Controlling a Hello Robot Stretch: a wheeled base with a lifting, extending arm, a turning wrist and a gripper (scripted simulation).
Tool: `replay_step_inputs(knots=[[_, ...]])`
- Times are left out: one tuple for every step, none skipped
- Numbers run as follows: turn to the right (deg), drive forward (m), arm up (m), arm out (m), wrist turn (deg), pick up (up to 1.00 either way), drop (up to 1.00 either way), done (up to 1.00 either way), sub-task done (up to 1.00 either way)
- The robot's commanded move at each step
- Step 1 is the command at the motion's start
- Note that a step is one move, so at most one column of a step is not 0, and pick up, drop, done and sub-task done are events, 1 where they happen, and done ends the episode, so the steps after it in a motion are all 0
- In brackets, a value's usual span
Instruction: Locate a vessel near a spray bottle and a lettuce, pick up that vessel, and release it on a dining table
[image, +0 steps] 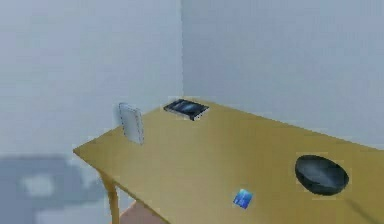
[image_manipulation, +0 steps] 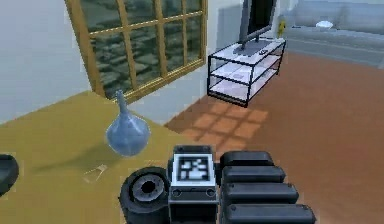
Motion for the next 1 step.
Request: replay_step_inputs(knots=[[12.0, 0.0, 0.0, 0.0, 0.0, 0.0, 0.0, 0.0, 0.0]])
